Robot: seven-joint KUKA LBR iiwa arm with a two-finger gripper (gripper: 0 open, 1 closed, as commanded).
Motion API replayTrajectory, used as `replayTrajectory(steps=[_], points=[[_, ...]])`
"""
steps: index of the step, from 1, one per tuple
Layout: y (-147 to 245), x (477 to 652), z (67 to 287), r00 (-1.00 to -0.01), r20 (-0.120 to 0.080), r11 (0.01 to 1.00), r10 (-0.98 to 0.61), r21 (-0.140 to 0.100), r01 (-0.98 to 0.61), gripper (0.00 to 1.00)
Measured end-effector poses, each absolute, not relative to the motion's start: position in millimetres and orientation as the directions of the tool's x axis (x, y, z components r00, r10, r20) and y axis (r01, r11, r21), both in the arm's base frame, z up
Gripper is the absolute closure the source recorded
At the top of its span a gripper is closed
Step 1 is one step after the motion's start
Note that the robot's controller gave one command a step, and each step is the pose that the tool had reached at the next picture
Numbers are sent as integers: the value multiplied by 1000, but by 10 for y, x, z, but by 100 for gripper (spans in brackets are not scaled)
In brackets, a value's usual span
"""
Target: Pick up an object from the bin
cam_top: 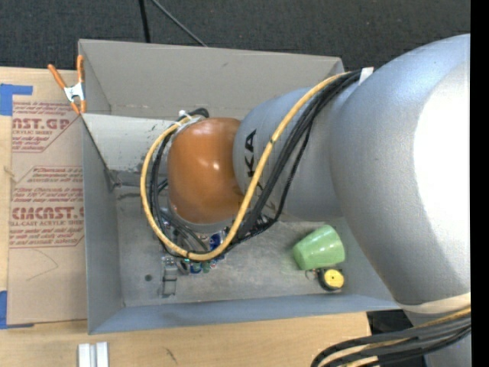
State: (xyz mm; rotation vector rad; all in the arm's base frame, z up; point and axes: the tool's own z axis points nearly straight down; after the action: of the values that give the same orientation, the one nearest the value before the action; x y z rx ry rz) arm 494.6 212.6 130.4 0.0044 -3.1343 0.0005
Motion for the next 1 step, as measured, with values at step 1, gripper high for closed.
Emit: replayTrajectory(steps=[1], points=[[1989, 5242, 1671, -937, -5, 937, -349, 0, -349, 0]])
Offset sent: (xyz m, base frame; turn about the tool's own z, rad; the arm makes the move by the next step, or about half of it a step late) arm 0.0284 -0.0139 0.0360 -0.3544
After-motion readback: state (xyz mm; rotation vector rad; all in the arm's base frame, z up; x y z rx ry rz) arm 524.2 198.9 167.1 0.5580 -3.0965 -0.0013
